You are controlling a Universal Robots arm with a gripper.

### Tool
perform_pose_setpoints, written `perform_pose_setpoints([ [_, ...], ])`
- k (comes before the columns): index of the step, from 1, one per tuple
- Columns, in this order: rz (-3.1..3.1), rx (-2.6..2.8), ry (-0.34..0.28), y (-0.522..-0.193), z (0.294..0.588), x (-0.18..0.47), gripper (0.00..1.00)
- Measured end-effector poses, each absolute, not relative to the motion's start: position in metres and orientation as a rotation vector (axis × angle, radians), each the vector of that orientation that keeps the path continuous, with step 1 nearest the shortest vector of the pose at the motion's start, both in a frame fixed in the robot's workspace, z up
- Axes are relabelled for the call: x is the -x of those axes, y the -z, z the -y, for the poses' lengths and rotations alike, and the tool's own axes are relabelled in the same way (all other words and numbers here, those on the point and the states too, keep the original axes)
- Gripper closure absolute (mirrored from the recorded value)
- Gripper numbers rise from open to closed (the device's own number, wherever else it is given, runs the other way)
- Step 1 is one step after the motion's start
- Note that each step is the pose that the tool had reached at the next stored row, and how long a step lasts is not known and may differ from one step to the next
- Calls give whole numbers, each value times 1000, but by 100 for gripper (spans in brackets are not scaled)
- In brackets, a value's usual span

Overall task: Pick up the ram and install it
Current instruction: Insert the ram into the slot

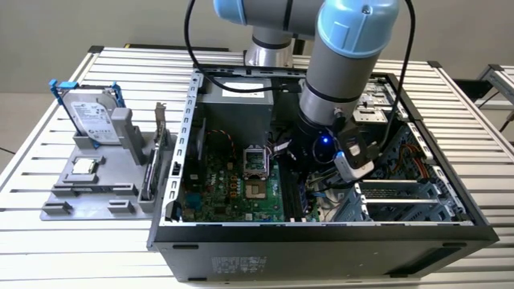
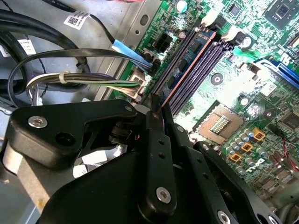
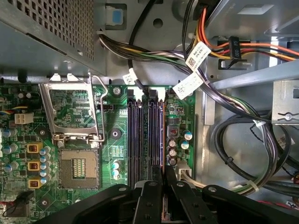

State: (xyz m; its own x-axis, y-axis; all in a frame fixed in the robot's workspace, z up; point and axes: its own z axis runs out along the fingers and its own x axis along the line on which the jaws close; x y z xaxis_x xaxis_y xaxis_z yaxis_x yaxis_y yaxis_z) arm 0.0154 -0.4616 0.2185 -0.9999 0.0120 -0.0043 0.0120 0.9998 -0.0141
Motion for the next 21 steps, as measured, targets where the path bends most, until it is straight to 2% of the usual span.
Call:
perform_pose_setpoints([
  [21,-3138,-19,22,-215,462,-14,100],
])
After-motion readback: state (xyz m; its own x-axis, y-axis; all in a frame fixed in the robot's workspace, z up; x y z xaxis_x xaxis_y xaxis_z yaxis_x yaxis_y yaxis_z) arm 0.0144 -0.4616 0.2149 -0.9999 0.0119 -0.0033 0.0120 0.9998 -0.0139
